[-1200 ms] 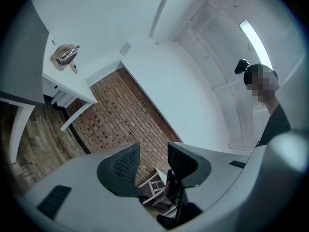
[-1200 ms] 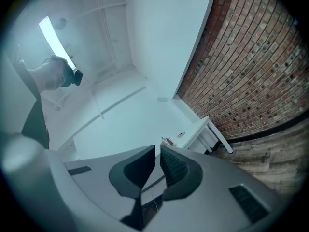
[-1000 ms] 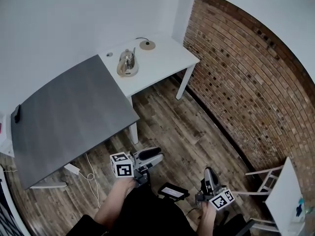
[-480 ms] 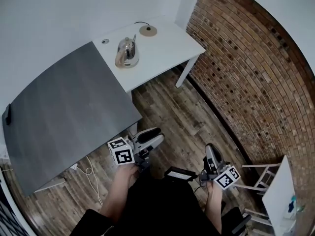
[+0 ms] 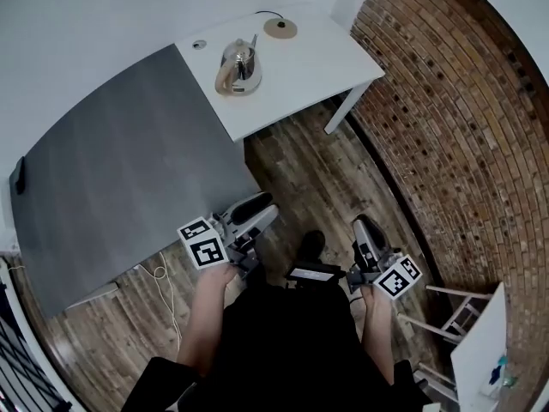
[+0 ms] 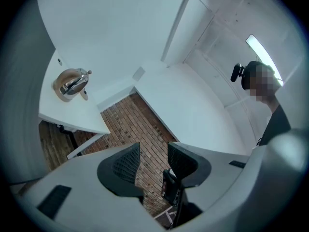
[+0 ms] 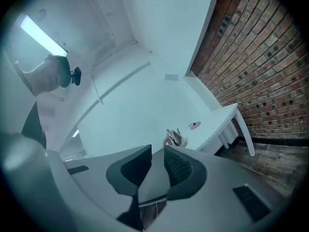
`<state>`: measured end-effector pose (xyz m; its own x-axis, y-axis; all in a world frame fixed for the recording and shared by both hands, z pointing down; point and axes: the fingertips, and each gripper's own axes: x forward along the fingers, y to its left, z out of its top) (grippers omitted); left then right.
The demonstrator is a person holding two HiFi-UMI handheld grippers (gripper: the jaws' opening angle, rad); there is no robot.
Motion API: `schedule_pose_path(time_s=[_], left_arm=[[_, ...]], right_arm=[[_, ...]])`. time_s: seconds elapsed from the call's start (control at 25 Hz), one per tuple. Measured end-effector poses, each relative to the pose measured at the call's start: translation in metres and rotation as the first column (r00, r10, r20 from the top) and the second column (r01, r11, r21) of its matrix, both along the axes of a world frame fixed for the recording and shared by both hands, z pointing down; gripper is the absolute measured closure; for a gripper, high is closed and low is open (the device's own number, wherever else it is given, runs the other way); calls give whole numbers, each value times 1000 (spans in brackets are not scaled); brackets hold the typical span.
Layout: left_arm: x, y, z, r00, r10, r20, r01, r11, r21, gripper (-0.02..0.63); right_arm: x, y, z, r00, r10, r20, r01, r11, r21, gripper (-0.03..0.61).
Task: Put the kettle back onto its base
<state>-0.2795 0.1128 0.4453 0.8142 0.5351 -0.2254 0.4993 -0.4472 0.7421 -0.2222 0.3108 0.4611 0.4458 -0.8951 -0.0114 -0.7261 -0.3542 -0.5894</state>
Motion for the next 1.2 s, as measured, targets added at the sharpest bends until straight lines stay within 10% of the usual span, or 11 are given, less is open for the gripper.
schedule_pose_path(time_s=[0.68,1.2], left_arm=[[142,21,3,978,-190,85,180,977,118,436],[184,20,-6,922,-374,103,353,919,178,436]], right_arm=[[172,-9,19,967,-249,47,245,967,67,512],[250,-50,19,883,-469,4,467,880,82,512]])
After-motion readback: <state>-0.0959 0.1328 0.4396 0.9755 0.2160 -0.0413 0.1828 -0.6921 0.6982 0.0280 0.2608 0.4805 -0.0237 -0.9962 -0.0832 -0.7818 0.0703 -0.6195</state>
